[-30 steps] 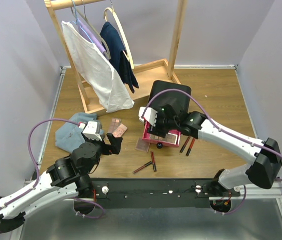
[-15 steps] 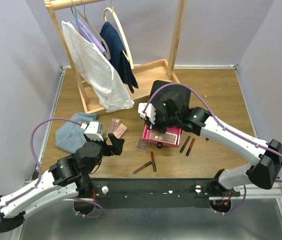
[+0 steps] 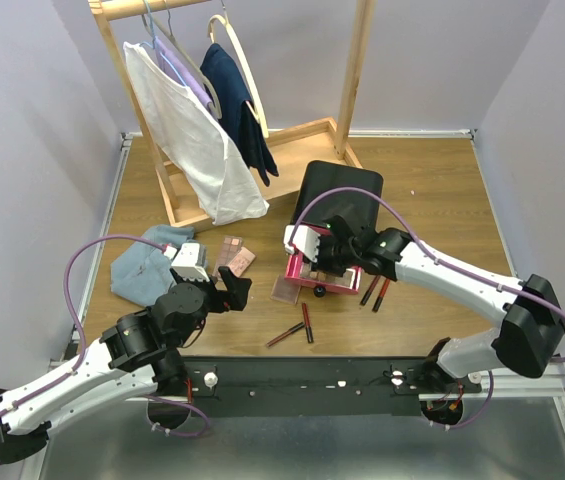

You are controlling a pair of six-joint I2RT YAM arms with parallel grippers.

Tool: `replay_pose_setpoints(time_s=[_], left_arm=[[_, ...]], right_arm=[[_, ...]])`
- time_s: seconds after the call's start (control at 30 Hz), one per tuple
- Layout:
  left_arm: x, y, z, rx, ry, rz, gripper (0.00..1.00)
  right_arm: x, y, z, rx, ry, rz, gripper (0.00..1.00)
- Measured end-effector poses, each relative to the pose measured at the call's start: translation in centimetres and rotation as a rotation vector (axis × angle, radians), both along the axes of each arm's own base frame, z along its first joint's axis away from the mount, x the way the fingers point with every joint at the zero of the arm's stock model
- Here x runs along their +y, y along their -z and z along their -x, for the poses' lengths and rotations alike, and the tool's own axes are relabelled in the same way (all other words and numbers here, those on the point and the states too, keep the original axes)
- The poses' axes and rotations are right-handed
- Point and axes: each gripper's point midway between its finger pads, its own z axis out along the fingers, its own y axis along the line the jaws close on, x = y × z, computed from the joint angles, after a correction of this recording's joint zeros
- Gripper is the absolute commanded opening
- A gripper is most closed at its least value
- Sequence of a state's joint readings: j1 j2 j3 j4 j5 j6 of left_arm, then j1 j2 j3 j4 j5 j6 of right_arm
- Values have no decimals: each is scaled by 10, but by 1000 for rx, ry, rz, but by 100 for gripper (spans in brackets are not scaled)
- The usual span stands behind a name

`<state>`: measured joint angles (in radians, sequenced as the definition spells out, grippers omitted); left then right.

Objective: Organize the makeup
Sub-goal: Place the makeup in the drawer.

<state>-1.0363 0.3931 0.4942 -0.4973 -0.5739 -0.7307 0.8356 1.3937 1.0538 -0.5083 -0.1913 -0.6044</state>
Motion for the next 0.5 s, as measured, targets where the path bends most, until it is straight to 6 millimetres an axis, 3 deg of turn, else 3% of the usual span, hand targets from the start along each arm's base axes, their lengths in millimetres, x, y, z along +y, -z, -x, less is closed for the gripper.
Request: replay_pose_setpoints(time_s=[0.2,0.5], left_arm=[[0,1,0,3,-3,5,99],[0,5,0,10,-4,1,99]], right_arm=[[-7,13,-5,-14,14,37,0],[-5,14,-7,-20,17,36,4]])
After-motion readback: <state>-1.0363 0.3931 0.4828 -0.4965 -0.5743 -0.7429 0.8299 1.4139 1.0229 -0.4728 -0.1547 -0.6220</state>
